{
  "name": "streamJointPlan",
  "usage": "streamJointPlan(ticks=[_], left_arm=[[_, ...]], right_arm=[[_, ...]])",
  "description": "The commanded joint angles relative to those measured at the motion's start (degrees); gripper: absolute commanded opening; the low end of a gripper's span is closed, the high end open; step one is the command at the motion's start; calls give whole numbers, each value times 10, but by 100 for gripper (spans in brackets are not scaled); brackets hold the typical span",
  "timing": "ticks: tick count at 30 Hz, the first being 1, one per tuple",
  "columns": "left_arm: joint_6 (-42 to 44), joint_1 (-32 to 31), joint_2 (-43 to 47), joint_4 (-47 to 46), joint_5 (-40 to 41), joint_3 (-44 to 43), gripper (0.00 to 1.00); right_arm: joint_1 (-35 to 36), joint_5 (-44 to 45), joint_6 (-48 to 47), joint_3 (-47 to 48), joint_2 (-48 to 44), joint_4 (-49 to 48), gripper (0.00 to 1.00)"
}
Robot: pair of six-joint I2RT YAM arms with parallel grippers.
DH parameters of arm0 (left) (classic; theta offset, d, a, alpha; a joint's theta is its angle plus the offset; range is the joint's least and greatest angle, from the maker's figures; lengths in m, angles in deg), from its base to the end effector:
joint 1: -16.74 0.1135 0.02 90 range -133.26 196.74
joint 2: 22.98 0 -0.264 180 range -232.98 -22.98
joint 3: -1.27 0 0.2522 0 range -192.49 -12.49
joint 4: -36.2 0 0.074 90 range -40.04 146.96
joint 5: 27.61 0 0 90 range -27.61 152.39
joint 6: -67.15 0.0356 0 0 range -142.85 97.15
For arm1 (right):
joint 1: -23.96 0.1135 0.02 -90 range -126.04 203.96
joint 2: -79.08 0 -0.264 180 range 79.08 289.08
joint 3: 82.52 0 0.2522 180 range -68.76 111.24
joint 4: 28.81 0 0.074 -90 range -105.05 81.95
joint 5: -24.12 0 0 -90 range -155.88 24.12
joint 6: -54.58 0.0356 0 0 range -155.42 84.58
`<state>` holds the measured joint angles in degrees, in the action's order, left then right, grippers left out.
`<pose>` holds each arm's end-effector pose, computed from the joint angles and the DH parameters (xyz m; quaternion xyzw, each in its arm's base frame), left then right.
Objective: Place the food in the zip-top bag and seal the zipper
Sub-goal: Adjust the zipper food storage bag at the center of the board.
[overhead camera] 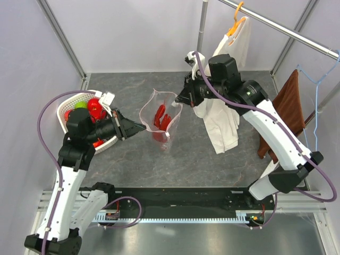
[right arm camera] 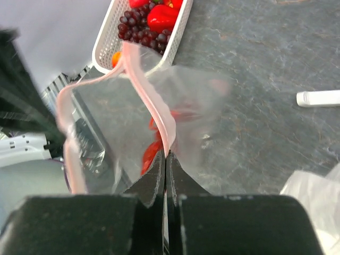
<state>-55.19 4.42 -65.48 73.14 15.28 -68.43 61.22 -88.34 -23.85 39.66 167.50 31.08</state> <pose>0.1375 -0.0567 0.3905 0.1318 0.7350 -0.5071 0.4304 0.2452 0.2036 0.4705 -0.2855 0.7887 0.3649 0.4041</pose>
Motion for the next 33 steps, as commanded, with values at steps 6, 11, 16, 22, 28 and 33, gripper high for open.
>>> streamJointPlan(ticks=[6,11,16,22,28,33], left_arm=[[-54,111,-90,36,-54,38,2],[2,112,-108,49,-4,37,2],[46,144,-116,69,1,-28,2],[96,145,-110,103,-20,-85,2],[51,146,-105,114,-86,-87,2],[25,146,-118,130,-125,-85,2]], right_arm=[[24,-25,23,-64,23,-32,0],[63,-32,53,-21,98,-64,0],[59,-23,86,87,162,-67,0],[26,-27,105,93,119,-68,0],[22,-17,67,71,35,-31,0],[22,5,50,43,-16,-6,0]])
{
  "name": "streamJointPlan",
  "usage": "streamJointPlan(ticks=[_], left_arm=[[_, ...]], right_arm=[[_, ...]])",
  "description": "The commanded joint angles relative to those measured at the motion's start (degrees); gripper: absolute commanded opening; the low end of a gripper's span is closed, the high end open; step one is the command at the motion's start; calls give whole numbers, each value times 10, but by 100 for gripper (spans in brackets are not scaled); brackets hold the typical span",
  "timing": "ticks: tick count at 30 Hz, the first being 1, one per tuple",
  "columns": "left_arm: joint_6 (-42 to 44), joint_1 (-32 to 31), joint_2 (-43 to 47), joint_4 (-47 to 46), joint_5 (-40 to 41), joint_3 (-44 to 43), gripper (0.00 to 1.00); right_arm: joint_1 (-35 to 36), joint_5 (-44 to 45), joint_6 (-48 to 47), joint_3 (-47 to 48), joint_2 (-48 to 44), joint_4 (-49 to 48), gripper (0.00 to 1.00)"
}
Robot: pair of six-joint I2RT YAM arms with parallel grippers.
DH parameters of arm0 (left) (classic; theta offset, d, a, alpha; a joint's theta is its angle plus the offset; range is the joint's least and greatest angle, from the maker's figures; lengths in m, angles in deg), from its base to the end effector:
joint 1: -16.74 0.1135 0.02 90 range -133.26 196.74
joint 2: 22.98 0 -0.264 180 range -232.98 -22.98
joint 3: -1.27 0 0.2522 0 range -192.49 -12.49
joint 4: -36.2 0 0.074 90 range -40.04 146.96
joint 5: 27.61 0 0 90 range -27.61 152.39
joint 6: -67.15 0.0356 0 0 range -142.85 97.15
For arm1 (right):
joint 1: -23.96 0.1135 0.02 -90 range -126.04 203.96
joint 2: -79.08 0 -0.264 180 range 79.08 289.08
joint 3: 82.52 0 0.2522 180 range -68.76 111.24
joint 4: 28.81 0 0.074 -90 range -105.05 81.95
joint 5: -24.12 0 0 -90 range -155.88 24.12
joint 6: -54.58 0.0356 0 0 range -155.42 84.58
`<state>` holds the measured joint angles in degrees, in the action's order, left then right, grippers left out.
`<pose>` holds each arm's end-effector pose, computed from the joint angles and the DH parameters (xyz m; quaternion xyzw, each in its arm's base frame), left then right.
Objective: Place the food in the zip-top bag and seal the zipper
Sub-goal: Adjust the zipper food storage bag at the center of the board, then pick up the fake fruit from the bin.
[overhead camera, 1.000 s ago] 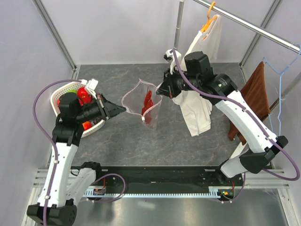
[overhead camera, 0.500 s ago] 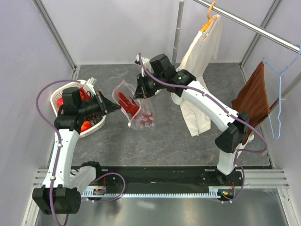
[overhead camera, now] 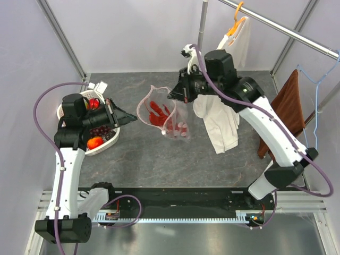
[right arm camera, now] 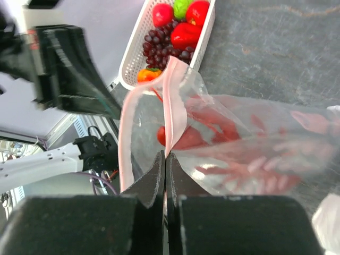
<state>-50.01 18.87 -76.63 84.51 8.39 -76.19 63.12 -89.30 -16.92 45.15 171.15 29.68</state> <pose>0.1816 -0.0221 0.3886 0.0482 0.7871 -0.4772 0.3878 0.2492 0.2212 0.4826 -0.2567 0.7827 0.4092 0.3926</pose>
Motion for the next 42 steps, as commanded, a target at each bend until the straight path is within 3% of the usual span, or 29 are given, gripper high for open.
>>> streamJointPlan(ticks=[1,7,12,15,16,17,20,21,26,28,32,34,35,37,42], left_arm=[[-27,1,-8,18,-58,-7,2],[-12,2,-35,29,-12,10,2],[38,2,-69,50,18,31,2],[59,17,-55,53,3,43,17],[67,23,-49,55,3,45,28],[78,37,-41,74,10,41,32],[170,74,-50,125,46,-3,55],[237,86,-72,169,56,-20,65],[496,201,-186,324,72,-161,73],[553,250,-236,359,79,-208,77],[719,286,-349,438,103,-300,85],[778,291,-422,500,121,-364,99],[821,292,-442,516,125,-382,100],[846,294,-466,524,150,-407,100],[752,306,-444,414,197,-381,100]], right_arm=[[3,18,-20,-19,-57,13,0],[3,15,8,-82,-70,-8,0],[3,20,50,-130,-30,-46,0],[3,20,70,-131,8,-71,0],[3,20,74,-121,18,-80,0],[3,18,76,-113,39,-84,0],[3,27,78,-65,80,-87,0],[3,29,77,-54,89,-87,0],[3,29,77,-4,134,-89,0],[3,30,79,-2,140,-93,0],[3,29,81,-8,142,-100,0],[3,29,80,-13,138,-102,0],[3,29,79,-19,136,-102,0],[3,29,76,-25,128,-102,0],[3,32,68,-47,113,-94,0]])
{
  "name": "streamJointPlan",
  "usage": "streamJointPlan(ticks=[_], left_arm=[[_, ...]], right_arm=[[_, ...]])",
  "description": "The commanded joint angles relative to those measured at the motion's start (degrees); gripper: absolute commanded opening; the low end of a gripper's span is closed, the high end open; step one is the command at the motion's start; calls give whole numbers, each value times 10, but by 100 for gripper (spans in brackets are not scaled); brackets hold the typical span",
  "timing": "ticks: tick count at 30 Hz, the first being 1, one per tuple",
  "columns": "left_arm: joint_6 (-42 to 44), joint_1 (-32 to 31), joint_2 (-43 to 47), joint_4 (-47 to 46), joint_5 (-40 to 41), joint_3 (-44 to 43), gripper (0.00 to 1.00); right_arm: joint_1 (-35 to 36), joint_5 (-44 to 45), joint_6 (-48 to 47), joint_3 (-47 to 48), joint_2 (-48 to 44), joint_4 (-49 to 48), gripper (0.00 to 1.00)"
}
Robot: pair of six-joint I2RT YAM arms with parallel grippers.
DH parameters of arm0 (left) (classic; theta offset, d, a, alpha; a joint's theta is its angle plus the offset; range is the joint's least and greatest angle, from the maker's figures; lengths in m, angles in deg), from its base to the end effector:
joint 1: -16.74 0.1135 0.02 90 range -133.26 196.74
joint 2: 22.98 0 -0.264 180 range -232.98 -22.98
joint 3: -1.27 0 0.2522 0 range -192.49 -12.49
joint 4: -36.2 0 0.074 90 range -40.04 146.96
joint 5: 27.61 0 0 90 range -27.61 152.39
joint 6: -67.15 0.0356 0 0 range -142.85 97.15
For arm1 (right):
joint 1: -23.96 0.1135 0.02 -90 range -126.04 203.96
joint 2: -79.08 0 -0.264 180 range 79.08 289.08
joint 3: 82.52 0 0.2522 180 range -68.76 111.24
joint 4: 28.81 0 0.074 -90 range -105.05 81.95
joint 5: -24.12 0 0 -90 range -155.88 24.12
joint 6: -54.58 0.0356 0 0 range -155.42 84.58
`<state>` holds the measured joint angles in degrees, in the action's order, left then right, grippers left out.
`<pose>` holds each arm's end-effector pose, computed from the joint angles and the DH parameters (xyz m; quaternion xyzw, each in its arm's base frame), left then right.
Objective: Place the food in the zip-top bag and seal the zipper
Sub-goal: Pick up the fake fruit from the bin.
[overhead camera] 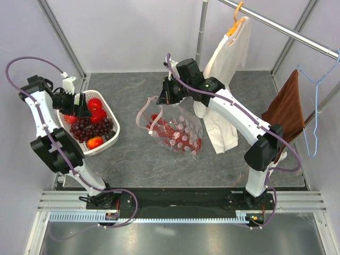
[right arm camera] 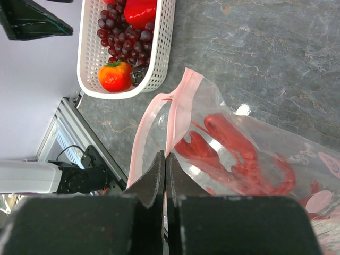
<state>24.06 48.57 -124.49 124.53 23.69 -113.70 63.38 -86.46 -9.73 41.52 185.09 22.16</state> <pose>0.3044 0.1628 0.3326 0.1660 0.9215 -0.1751 0.3044 0.3186 0.2781 0.3870 -0.1880 0.8480 0.3852 0.3116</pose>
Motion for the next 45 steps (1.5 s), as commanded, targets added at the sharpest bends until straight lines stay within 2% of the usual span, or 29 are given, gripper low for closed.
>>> streamJointPlan(ticks=[1,6,10,11,13,16,20,23,25,26,30,37,45], left_arm=[[-14,9,43,-38,77,19,100],[42,-1,64,-65,126,45,100],[83,-79,114,-168,271,129,100],[85,-91,122,-186,285,139,100],[73,-115,113,-204,315,136,100],[32,-114,65,-205,330,91,100],[8,-101,19,-182,290,35,100],[67,-102,1,-121,197,17,100],[115,-100,-5,-98,145,19,94],[122,-100,-14,-95,134,20,86],[139,-101,-45,-93,66,-7,84],[79,-96,-115,-147,17,-88,77],[8,-93,-186,-192,50,-158,83]], right_arm=[[0,4,-5,-15,-31,-18,0],[0,5,-13,-36,-42,-19,0],[1,0,-13,-38,-47,-18,0],[0,-2,-13,-38,-47,-18,0],[0,-1,-15,-38,-49,-18,0],[0,3,-22,-45,-53,-16,0],[0,11,-30,-52,-57,-13,0],[0,22,-42,-52,-58,-9,0],[0,30,-45,-51,-56,-7,0],[1,32,-50,-52,-56,-6,0],[8,40,-63,-52,-49,0,0],[9,41,-67,-37,-39,8,0],[9,22,-53,-39,-39,6,0]])
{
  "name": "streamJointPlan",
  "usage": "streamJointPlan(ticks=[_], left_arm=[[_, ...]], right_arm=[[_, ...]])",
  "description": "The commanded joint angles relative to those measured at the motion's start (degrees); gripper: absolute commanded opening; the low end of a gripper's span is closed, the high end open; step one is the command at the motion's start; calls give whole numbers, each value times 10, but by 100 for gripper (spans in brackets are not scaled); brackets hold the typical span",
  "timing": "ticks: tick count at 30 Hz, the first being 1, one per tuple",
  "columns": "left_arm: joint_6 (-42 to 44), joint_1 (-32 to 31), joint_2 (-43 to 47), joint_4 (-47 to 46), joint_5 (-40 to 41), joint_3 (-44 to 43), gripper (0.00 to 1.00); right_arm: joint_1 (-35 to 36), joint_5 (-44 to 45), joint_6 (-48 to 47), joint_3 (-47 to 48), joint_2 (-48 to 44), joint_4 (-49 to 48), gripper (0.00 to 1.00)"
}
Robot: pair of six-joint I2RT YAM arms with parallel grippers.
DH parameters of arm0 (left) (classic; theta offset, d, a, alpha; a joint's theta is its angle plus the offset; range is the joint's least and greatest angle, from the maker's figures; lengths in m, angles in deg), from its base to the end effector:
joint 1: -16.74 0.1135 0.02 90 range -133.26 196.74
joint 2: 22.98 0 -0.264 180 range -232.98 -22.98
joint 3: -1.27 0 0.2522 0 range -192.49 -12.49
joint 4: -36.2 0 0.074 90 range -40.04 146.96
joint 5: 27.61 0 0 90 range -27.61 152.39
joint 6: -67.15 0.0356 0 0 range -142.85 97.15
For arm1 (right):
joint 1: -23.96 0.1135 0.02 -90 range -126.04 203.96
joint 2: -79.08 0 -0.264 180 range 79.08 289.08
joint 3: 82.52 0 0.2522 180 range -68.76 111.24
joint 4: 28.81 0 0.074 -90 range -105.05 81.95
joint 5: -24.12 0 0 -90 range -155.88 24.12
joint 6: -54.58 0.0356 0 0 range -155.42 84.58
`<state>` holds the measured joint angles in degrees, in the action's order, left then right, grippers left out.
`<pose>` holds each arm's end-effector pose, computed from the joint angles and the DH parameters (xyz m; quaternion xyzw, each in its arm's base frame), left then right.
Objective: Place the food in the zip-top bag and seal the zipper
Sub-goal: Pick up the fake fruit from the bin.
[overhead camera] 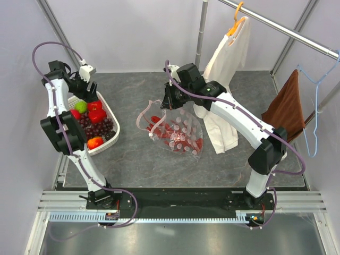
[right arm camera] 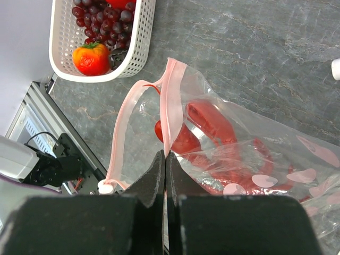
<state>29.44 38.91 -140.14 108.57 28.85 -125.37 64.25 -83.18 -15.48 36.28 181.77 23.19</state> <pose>0.4117 0.1465 0.2976 0.3072 0.8813 -0.0876 0.3484 0.3042 0.2718 0.3777 -0.2229 0.8545 0.3415 0.3218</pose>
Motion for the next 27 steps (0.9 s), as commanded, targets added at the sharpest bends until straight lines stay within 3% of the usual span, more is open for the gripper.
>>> streamJointPlan(ticks=[1,10,19,27], left_arm=[[-54,2,-45,-38,7,-47,84],[-143,2,-91,-76,67,-65,85],[-177,-5,-111,-88,101,-23,81],[-205,-6,-127,-102,118,-12,87]], right_arm=[[0,-12,7,13,-6,-4,0],[0,-24,16,12,-2,-10,0],[-1,-19,16,8,-6,-10,0],[-2,-19,18,7,-6,-10,0]])
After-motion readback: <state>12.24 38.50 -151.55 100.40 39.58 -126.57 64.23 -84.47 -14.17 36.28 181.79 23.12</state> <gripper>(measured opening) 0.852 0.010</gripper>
